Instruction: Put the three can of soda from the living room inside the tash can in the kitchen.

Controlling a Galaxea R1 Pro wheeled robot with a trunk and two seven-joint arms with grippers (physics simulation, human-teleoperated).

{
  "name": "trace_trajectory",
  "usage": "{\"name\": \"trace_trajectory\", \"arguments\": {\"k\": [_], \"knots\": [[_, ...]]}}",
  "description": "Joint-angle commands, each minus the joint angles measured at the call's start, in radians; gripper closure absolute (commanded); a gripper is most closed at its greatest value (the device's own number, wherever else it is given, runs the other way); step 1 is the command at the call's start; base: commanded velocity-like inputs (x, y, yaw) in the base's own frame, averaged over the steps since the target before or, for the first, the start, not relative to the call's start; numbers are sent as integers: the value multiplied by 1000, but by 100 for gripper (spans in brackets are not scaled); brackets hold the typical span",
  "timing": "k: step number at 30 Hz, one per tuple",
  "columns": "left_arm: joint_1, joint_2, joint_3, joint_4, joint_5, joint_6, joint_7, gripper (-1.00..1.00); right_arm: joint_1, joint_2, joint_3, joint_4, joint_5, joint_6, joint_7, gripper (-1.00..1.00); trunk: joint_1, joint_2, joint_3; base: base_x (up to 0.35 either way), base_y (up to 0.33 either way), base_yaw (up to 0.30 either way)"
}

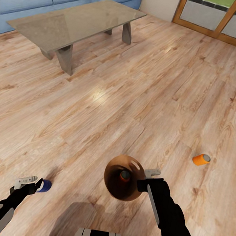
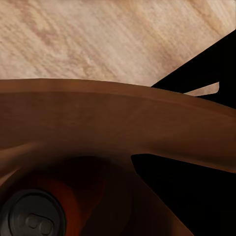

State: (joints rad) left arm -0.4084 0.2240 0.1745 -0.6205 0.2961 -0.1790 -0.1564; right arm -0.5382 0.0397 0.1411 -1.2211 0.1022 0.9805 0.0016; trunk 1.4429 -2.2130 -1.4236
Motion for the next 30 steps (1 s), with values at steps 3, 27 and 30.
{"name": "trace_trajectory", "arguments": {"k": [3, 27, 30], "knots": [[0, 0, 0, 0, 0, 0, 0, -100, 0, 0, 1, -2, -18, 0, 2, 100, 0, 0, -5, 0, 0, 0], [0, 0, 0, -1, 0, -1, 0, -100, -10, -2, 19, -204, -12, 9, -1, 100, 0, 0, -44, 0, 0, 0], [0, 0, 0, -1, 0, -1, 0, -100, -15, -3, 19, -215, -11, 10, -1, 100, 0, 0, -48, 0, 0, 0]]}}
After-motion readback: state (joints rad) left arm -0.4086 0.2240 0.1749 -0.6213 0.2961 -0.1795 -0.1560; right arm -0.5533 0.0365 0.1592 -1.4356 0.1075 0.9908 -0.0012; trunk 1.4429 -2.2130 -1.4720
